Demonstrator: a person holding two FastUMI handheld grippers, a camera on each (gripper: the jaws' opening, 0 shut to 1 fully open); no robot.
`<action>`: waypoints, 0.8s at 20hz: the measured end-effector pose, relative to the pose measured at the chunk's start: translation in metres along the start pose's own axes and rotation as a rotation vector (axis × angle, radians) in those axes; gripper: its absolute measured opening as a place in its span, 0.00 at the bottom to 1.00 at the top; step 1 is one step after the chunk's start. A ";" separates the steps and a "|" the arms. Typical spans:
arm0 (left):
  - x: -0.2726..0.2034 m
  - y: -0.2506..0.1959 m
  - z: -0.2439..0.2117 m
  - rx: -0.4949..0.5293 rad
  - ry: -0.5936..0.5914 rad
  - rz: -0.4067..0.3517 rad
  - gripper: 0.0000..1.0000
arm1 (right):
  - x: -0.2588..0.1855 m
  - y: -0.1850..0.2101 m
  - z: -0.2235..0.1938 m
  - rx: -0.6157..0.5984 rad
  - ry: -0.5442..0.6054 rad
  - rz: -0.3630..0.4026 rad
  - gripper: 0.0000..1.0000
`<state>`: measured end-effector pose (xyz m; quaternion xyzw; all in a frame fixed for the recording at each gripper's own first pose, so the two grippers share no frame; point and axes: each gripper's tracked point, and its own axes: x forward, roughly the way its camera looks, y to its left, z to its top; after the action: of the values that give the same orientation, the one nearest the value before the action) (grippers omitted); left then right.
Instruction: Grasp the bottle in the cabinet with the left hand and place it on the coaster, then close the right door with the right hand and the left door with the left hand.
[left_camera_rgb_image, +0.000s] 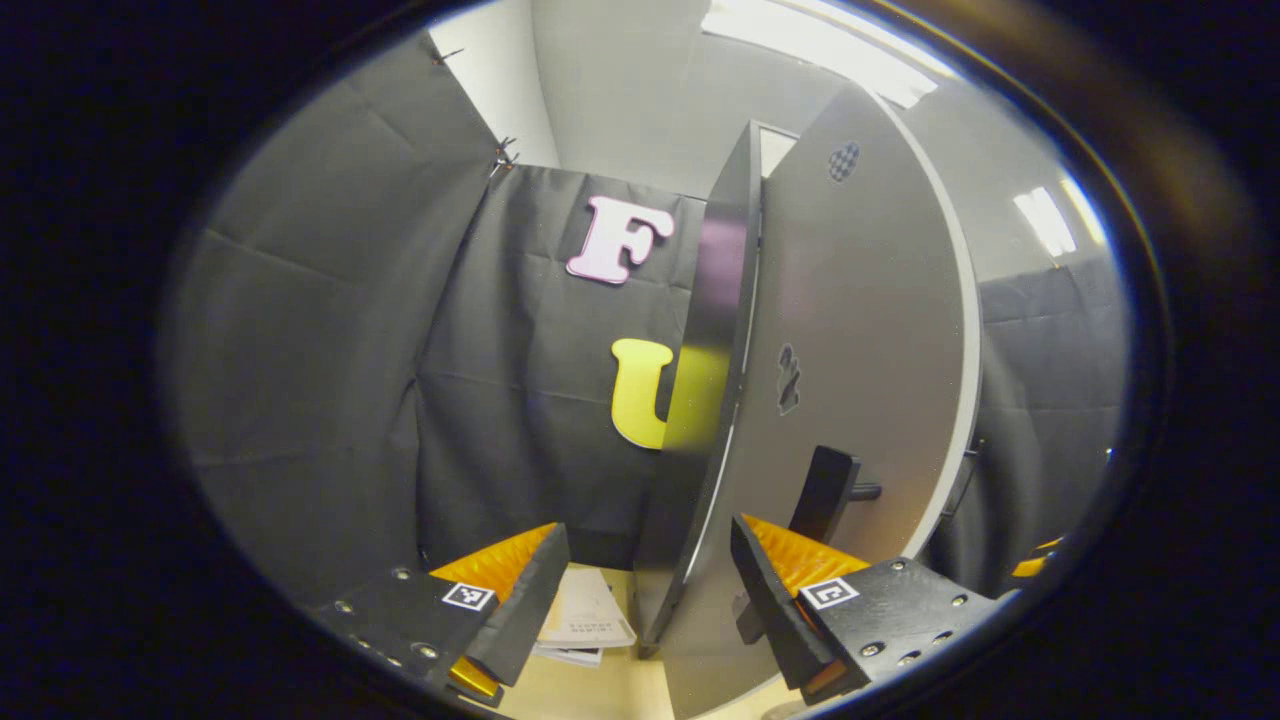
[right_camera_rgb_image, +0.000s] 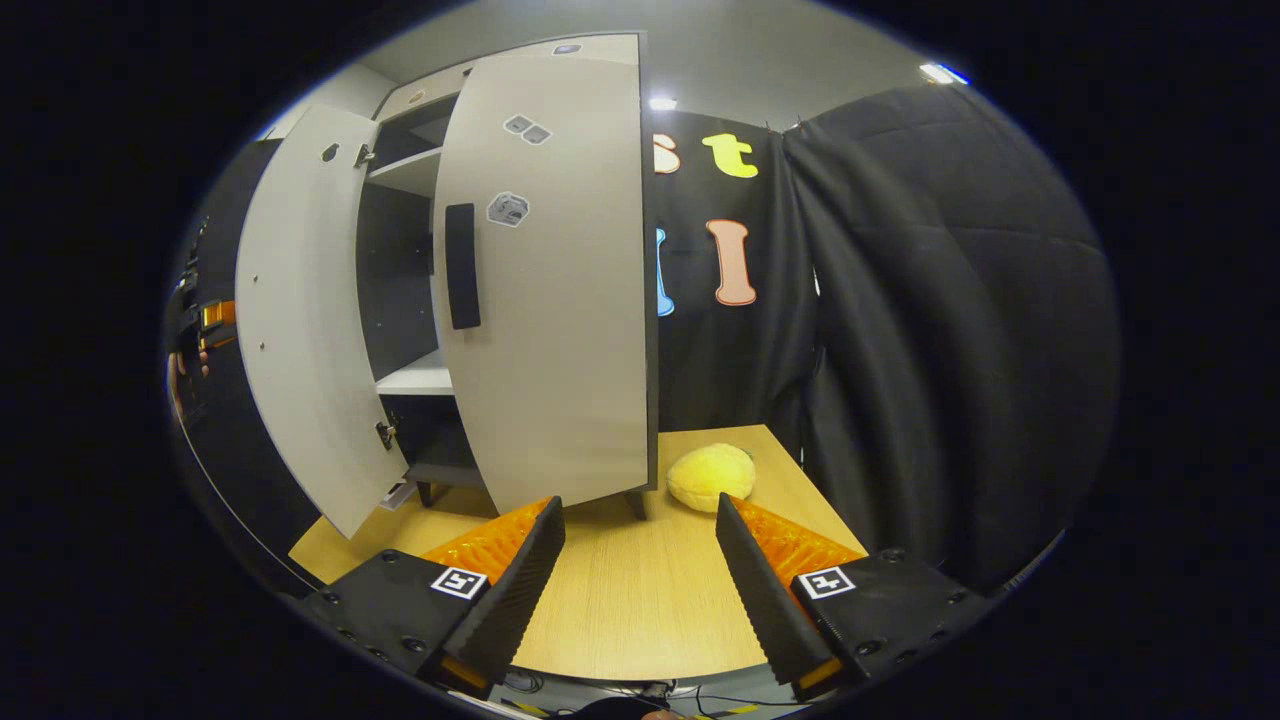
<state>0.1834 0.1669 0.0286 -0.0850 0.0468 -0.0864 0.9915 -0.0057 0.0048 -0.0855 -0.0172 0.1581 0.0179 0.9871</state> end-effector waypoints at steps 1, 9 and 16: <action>0.000 -0.003 0.000 0.019 0.005 0.000 0.96 | -0.001 -0.001 0.000 -0.001 -0.003 -0.001 0.97; 0.001 -0.049 -0.003 0.080 0.013 -0.017 1.00 | -0.007 -0.009 -0.007 0.024 -0.010 -0.003 0.97; 0.020 -0.104 -0.005 0.145 0.001 -0.043 1.00 | -0.025 -0.029 -0.012 0.067 -0.027 -0.035 0.97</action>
<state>0.1855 0.0615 0.0405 -0.0138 0.0391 -0.1107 0.9930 -0.0321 -0.0257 -0.0883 0.0136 0.1450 -0.0046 0.9893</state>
